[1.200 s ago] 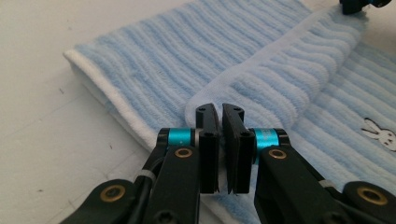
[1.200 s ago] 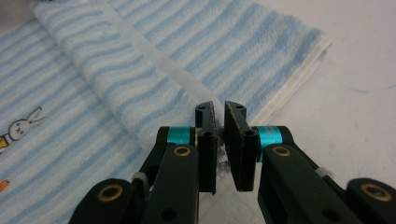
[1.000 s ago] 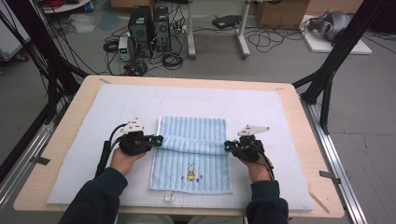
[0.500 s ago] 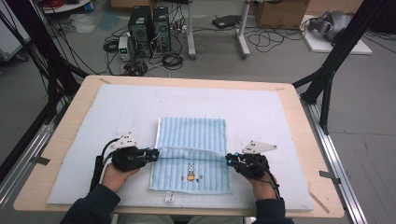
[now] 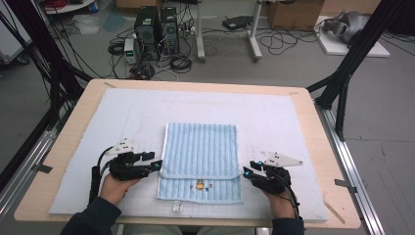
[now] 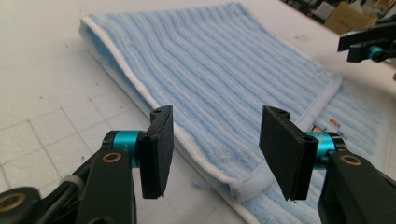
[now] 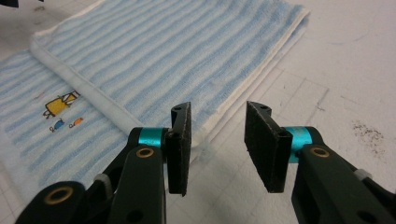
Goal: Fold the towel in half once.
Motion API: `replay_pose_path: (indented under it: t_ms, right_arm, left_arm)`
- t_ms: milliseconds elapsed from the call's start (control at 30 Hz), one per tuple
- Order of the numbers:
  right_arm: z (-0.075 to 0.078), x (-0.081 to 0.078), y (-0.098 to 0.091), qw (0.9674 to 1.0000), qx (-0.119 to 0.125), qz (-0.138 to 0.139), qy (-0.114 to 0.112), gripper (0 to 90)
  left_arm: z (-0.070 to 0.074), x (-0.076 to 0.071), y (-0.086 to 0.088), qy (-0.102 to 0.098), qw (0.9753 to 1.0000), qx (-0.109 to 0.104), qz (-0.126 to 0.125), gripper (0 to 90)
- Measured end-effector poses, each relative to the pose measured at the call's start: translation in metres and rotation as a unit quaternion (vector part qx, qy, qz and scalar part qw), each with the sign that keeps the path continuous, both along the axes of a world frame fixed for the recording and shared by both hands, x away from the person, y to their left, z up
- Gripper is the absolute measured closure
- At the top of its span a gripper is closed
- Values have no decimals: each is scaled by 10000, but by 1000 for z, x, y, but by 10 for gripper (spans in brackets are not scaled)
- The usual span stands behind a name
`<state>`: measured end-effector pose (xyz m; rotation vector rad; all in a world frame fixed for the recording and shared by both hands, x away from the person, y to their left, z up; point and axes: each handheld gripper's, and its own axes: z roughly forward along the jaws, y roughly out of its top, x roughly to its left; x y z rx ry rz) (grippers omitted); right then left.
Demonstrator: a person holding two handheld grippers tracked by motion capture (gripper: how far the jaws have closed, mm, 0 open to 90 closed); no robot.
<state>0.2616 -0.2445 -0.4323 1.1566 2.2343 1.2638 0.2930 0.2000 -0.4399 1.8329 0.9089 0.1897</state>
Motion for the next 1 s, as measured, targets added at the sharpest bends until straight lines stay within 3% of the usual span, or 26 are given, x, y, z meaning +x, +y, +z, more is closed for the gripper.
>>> replay_pose_path:
  t_ms: [267,367,433,467,567,633,767,1000]
  right_arm:
    - [-5,0,23,9993,-154,291,166,591]
    - [-11,2,26,9985,-347,293,293,694]
    - [-13,1,26,9982,-408,334,290,776]
    - [-13,0,26,9983,-382,344,264,823]
    - [-13,-1,26,9984,-332,380,254,877]
    - [-13,-1,27,9982,-368,418,214,889]
    - [-12,-3,29,9980,-391,466,146,890]
    - [-8,-7,29,9982,-362,481,-10,892]
  left_arm:
    - [-11,-3,-14,143,9987,495,-56,531]
    - [-11,-6,-18,52,9976,689,-98,587]
    - [-11,-7,-19,28,9971,750,-145,654]
    - [-11,-7,-19,17,9968,777,-190,731]
    - [-10,-10,-21,-92,9963,815,-256,876]
    - [-10,-11,-20,-128,9967,757,-258,881]
    - [-5,-14,-16,-127,9987,431,-227,883]
    - [-2,-15,-13,-10,9994,199,-268,886]
